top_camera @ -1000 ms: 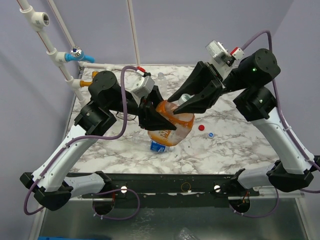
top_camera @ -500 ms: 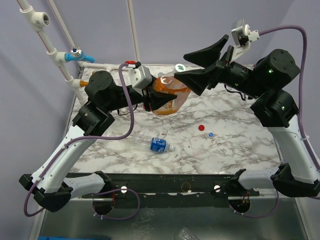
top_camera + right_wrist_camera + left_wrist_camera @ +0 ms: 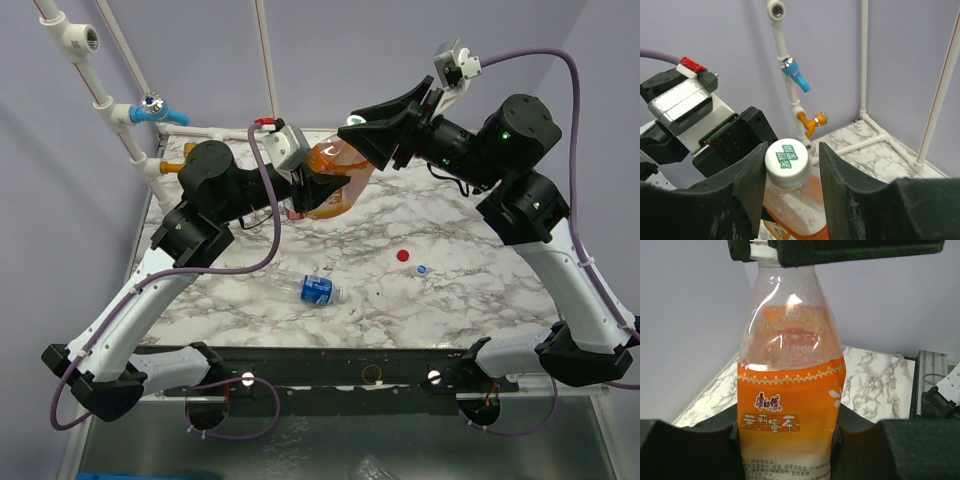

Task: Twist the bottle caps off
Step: Unscrew the bottle cap from the plastic bottle.

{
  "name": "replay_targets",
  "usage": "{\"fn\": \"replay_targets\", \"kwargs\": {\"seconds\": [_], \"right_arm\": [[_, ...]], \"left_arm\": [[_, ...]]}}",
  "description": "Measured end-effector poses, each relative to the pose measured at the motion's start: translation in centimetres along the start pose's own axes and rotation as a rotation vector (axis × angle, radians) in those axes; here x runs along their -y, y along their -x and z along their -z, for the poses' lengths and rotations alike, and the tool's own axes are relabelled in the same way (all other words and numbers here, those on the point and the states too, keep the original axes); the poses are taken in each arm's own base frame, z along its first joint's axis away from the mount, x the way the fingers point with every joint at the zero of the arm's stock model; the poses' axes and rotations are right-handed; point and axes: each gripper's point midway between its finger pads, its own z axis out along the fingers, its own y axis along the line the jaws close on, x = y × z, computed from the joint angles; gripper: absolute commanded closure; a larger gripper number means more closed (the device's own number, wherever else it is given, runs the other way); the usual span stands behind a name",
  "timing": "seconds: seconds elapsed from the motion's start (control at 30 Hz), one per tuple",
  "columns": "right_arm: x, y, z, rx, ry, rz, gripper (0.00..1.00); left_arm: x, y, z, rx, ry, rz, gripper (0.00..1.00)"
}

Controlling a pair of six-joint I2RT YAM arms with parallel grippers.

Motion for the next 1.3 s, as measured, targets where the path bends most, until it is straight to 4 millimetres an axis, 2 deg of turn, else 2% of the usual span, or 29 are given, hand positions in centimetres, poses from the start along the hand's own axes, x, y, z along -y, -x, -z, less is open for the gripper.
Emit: {"fn": "replay_targets", "kwargs": {"seconds": [0.13, 0.27, 0.57, 0.7, 0.83, 0.97, 1.07, 1.17, 1.3], "right_arm": [[0.1, -0.2, -0.3, 0.006, 0.002, 0.005, 0.81], [0.2, -0.3, -0.4, 0.011, 0.004, 0.013, 0.98], [0.1, -0.5, -0.4, 0.022, 0.017, 0.017, 0.99], [-0.8, -0.4, 0.1, 0.028, 0.063, 0.025, 0.99], [-3.6, 0.2, 1.3, 0.036, 0.219, 0.045, 1.00], [-8.6, 1.4, 3.4, 0.050, 0.513, 0.052, 0.99], [-11.9, 1.8, 5.1, 0.061, 0.745, 0.041, 0.99], [-13.4, 1.3, 6.1, 0.052, 0.891, 0.029, 0.99], [-14.0, 0.4, 6.9, 0.023, 0.994, 0.027, 1.00]], "left_arm": [[-0.2, -0.6, -0.1, -0.012, 0.009, 0.004, 0.96], [-0.3, -0.7, -0.1, -0.015, 0.015, 0.007, 0.96], [-0.4, -1.0, -0.2, -0.012, 0.018, 0.010, 0.96], [0.6, -0.8, -0.2, -0.004, -0.031, 0.037, 0.97], [3.4, 0.1, 0.4, 0.017, -0.181, 0.086, 0.96], [7.8, 2.4, 2.5, 0.043, -0.419, 0.138, 0.97], [10.3, 3.6, 4.0, 0.043, -0.559, 0.168, 0.97], [11.8, 3.5, 5.0, 0.013, -0.657, 0.215, 0.97], [12.8, 3.0, 5.8, -0.029, -0.733, 0.268, 0.97]]}}
